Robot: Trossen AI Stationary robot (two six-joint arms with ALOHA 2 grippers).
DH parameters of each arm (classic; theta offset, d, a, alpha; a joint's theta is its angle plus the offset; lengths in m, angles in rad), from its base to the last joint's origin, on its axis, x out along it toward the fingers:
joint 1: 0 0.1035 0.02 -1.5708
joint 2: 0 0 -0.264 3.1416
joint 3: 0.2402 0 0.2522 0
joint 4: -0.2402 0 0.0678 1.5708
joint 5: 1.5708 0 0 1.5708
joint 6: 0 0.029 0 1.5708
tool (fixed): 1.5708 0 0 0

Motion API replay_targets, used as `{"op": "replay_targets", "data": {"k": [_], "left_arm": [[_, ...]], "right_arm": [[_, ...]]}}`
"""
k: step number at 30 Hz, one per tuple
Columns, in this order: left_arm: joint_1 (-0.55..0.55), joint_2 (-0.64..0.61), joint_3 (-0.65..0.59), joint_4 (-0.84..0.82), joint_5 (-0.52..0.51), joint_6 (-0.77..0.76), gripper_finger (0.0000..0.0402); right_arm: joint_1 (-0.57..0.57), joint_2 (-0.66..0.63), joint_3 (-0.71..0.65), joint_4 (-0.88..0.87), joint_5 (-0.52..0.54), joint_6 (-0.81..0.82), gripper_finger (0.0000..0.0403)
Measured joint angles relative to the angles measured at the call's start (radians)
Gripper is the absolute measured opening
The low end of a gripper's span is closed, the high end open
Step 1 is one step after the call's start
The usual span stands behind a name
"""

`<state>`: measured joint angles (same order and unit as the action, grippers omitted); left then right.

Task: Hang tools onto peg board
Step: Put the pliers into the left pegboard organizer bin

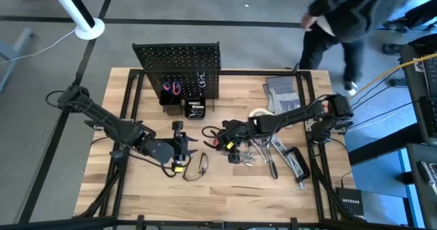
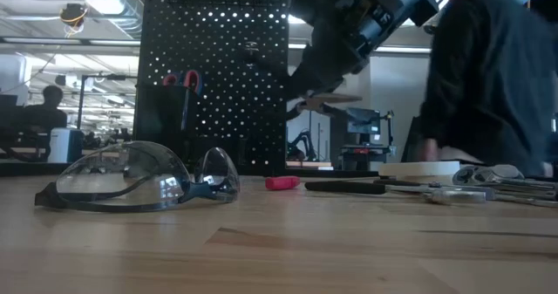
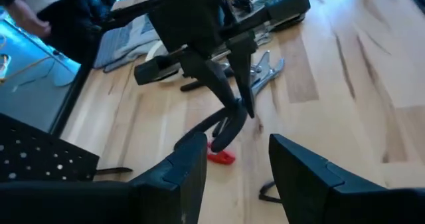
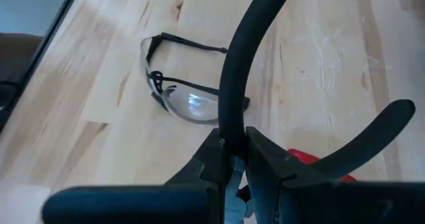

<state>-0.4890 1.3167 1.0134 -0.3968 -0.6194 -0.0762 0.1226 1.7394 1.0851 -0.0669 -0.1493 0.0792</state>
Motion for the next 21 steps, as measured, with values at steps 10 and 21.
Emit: {"op": "replay_targets", "data": {"k": [10,21], "left_arm": [[0.066,0.110,-0.007,0.118,0.145,0.235,0.0150],[0.118,0.262,-0.009,0.175,0.032,0.448,0.0150]], "right_arm": [[-0.006,0.010,0.000,0.024,0.000,0.030,0.0038],[-0.005,0.010,0.000,0.035,-0.012,0.058,0.0038]]}}
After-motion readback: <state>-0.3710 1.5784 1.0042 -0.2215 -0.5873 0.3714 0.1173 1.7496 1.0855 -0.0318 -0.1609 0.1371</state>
